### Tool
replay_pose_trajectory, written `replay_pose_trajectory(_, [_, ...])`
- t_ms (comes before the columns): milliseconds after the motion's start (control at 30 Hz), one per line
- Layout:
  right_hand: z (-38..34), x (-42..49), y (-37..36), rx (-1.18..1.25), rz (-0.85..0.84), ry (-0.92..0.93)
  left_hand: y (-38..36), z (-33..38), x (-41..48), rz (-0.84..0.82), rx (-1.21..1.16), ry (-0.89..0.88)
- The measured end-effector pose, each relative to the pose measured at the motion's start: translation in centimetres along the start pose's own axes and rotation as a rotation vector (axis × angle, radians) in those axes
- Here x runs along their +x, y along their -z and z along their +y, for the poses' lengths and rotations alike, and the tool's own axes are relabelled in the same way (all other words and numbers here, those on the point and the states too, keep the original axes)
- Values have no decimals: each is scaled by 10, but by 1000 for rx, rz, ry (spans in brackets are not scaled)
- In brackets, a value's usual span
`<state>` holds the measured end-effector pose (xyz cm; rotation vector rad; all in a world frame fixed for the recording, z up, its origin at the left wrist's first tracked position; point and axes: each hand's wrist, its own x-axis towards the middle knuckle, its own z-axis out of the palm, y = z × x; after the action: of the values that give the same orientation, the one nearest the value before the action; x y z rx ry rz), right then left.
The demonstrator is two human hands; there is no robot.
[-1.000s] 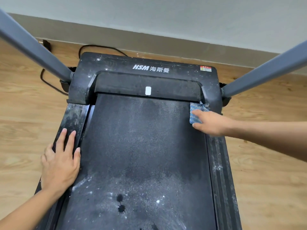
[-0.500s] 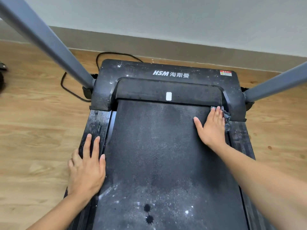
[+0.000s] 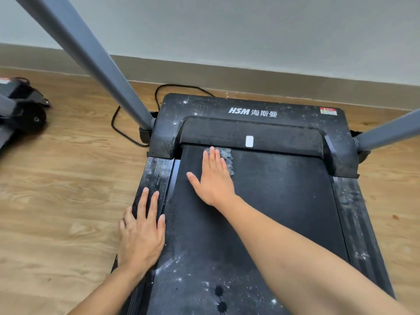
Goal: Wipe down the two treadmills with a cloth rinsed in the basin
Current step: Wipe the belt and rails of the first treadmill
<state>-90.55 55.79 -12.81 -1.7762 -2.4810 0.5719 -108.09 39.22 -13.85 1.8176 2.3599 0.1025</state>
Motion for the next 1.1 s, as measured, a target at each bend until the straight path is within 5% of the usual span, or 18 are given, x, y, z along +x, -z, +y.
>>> replay_pose_trajectory(167, [109,-26,29,-208,56,55,-2,-13,1,-41,-25,-74])
replay_pose_trajectory(367, [217,-73,55,-182,141,-354,2,-36,4,-40,-64,-217])
replay_pose_trajectory(567, [155,-39,42,175,245,-636,1,-33,5,-50,-69,-211])
replay_pose_trajectory(733, [11,9,6,264,145,-422,2,-30,3,-56,-75,-198])
replay_pose_trajectory(867, [-66,29,-14,180,-22,-80,6,-33,5,-28,-81,-194])
replay_pose_trajectory(1000, [-26,22,-1,-54,-111,176,5,-36,1,-8,-96,-212])
replay_pose_trajectory(1100, [40,6,22,-130,-82,169,4,-38,3,-8,-98,-214])
